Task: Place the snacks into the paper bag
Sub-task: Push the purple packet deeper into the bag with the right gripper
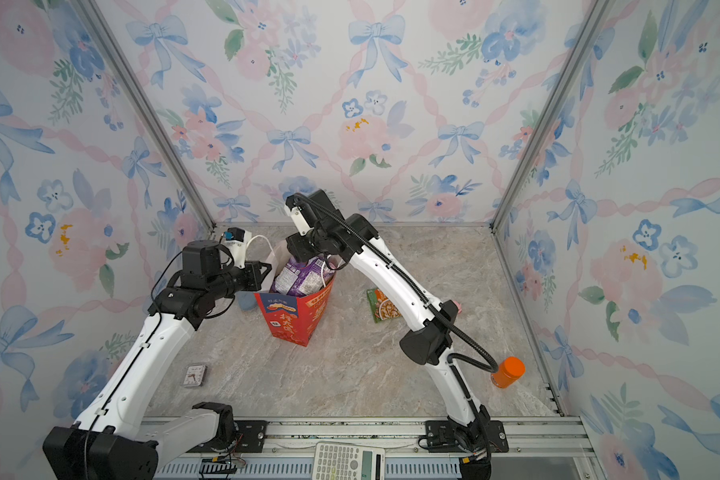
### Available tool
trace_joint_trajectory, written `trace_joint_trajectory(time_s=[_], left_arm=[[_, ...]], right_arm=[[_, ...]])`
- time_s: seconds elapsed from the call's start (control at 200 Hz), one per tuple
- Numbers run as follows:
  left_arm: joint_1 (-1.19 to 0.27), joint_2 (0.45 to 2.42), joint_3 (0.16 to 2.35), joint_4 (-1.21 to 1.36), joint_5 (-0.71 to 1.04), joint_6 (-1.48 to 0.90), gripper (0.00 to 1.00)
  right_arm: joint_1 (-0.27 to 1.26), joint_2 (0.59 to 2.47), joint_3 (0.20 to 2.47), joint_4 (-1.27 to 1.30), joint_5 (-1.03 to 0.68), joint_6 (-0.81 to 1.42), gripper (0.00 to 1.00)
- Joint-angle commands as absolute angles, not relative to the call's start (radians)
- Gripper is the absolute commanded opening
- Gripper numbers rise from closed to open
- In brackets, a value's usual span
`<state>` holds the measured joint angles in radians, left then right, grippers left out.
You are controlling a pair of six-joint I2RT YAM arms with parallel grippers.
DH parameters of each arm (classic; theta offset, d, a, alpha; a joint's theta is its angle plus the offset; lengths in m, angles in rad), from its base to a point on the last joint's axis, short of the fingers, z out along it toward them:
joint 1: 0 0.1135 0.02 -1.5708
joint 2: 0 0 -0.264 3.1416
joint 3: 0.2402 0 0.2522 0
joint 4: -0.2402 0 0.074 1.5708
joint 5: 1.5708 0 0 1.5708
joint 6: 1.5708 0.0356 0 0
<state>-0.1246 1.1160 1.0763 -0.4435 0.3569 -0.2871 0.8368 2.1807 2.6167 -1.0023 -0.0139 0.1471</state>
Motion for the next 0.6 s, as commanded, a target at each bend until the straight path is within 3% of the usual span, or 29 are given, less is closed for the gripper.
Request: trace_joint_trajectory(time_s=[0.0, 0.595], left_arm=[[-0.128, 1.096, 1.108, -0.377, 0.393, -0.262, 0.00], [-0.127, 1.095, 1.108, -0.377, 0.394, -0.264, 0.00]], right_arm=[[0.842, 2.058, 2.552, -0.943, 0.033, 0.172, 0.59], [0.918, 2.186, 2.595, -1.168, 0.170, 0.201, 0.37]])
